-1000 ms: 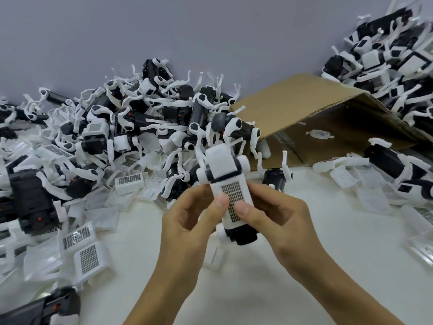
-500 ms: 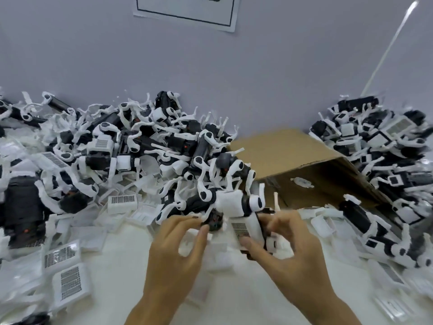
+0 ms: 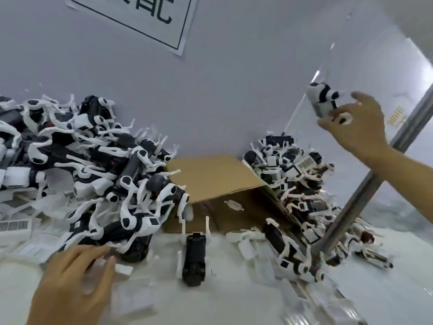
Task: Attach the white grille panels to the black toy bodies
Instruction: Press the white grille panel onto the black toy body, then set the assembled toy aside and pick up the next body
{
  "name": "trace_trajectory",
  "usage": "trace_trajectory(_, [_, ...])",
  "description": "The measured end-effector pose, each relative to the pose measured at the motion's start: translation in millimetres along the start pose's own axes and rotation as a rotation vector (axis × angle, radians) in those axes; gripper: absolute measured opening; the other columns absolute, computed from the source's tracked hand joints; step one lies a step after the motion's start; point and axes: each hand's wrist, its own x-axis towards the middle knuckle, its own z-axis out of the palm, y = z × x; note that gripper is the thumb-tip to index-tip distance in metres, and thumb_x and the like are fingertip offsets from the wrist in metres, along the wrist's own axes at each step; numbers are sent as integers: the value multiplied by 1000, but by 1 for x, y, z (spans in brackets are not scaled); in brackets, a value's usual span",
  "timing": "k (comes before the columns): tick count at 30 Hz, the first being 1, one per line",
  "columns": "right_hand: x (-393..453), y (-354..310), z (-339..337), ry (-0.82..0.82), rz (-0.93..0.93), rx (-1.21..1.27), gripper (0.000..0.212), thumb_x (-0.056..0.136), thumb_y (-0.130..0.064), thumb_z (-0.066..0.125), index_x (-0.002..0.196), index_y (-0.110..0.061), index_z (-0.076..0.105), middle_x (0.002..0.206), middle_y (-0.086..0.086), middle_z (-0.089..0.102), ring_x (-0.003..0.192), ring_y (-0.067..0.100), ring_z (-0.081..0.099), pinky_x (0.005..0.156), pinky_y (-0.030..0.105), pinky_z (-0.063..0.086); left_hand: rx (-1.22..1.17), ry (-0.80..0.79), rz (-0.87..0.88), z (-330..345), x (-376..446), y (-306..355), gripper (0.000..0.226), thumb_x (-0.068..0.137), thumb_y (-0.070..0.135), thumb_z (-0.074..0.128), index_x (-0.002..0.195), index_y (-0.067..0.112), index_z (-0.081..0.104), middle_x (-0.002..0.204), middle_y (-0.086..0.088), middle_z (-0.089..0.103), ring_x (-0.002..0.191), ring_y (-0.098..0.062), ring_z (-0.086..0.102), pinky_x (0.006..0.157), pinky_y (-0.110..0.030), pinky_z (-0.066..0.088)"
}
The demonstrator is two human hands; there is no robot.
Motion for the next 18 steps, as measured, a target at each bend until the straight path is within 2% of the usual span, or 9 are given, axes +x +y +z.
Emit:
trace_trajectory(1, [12,4,0,-64,150,22,50,86,-42,77,117,-3,70,148,19,50,137,35,45,117,46,33,-1,10,-9,1,0,1,43,84,34,51,82,-2,75,78,-15,66,83,-13,53,80,-20,38])
trace_trajectory(3, [15,7,9,-128,274,91,48,88,-41,76,119,-6,70,143,15,57,133,30,51,120,49,31,6,31,-40,0,2,3,43,83,34,51,81,0,76,78,-16,66,79,-20,54,80,-19,37])
trace_trajectory(7, [-46,-25,50,-317,161,154,26,94,-38,68,108,-18,74,124,0,70,94,7,60,97,33,42,29,20,-71,-1,3,8,40,82,33,51,77,1,75,75,-12,66,67,-36,58,79,-16,37])
trace_trajectory(9, [-83,-48,75,-451,87,243,21,94,-36,69,106,-21,76,107,-10,71,94,8,64,93,29,52,16,-11,-95,-4,4,11,29,81,24,59,77,0,74,76,-9,65,69,-35,59,78,-15,38])
trace_trajectory(10, [-101,-62,87,-509,64,314,20,94,-35,69,109,-23,75,104,-14,69,97,12,67,88,20,54,7,-30,-110,-6,3,12,20,80,17,64,79,0,74,78,-7,65,72,-34,60,77,-15,39])
trace_trajectory(12, [-131,-91,111,-584,26,440,33,93,-34,71,125,-30,68,112,-18,62,110,11,63,78,3,45,-1,-74,-143,-8,1,14,4,81,3,73,84,2,75,83,-4,66,79,-30,60,76,-18,41])
trace_trajectory(14, [-151,-119,133,-646,-18,512,58,91,-33,72,145,-36,49,124,-15,50,120,7,50,88,13,42,-27,-138,-202,-11,0,15,13,81,-5,78,87,6,74,87,1,65,85,-25,60,77,-26,45])
trace_trajectory(16, [-166,-144,153,-736,-9,572,73,90,-26,72,152,-40,36,133,-6,46,125,16,48,99,30,43,-31,-170,-220,-14,0,17,14,82,-3,77,89,9,73,89,3,65,88,-22,60,77,-30,48])
trace_trajectory(18, [-180,-165,170,-764,10,654,72,89,-20,71,151,-39,40,142,1,51,130,21,48,101,34,43,-23,-177,-212,-18,1,19,13,84,-2,75,90,9,73,90,3,65,91,-20,60,80,-29,48])
